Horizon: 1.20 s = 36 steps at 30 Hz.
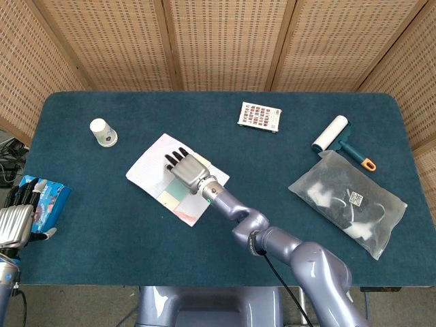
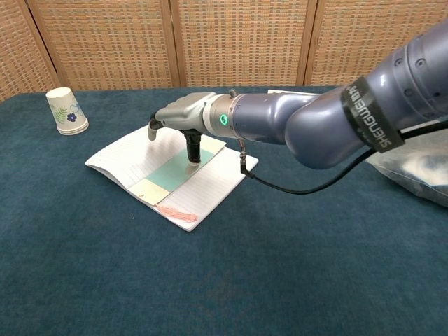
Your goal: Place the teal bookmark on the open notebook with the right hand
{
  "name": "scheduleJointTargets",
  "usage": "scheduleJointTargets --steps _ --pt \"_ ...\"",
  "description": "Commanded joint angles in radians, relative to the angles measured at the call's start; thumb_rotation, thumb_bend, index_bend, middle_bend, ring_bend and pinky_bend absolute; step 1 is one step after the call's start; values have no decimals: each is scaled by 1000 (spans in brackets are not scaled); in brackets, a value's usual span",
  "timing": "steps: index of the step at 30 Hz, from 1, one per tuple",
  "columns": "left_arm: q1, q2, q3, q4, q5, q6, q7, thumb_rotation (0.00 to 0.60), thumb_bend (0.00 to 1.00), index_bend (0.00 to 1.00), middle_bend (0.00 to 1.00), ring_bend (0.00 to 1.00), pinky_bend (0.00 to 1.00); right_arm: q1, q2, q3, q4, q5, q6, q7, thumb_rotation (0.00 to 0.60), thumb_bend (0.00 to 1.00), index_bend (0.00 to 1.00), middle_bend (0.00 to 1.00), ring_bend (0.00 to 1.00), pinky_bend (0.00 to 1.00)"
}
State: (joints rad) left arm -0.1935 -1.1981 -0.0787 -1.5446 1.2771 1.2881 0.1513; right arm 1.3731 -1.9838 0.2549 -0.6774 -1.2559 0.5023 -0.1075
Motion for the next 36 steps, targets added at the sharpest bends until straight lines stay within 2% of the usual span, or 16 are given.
scheduleJointTargets --steps 1,7,17,22,25,29,36 --pt "2 3 2 -7 10 8 0 600 0 0 0 0 0 -54 63 -9 -120 10 54 -48 600 511 250 63 0 87" --pt "8 8 8 -23 28 27 5 600 0 0 0 0 0 -101 125 -20 -244 73 64 -143 600 536 266 77 0 93" --pt "14 14 8 -35 35 44 11 600 0 0 0 0 0 -119 146 -22 -323 178 81 -266 600 536 270 79 0 93" --pt "15 15 6 -34 33 45 10 600 0 0 0 0 0 -130 159 -19 -354 206 113 -300 600 457 242 48 0 82" --pt "15 14 5 -33 30 43 10 600 0 0 0 0 0 -157 195 -21 -414 215 160 -318 600 386 210 20 0 39" --pt "16 13 6 -35 32 47 13 600 0 0 0 0 0 -217 268 -41 -524 236 238 -356 600 346 168 0 0 3" --pt "20 9 16 -46 63 67 25 600 0 0 0 0 0 -382 431 -111 -748 238 449 -410 600 294 76 0 0 0"
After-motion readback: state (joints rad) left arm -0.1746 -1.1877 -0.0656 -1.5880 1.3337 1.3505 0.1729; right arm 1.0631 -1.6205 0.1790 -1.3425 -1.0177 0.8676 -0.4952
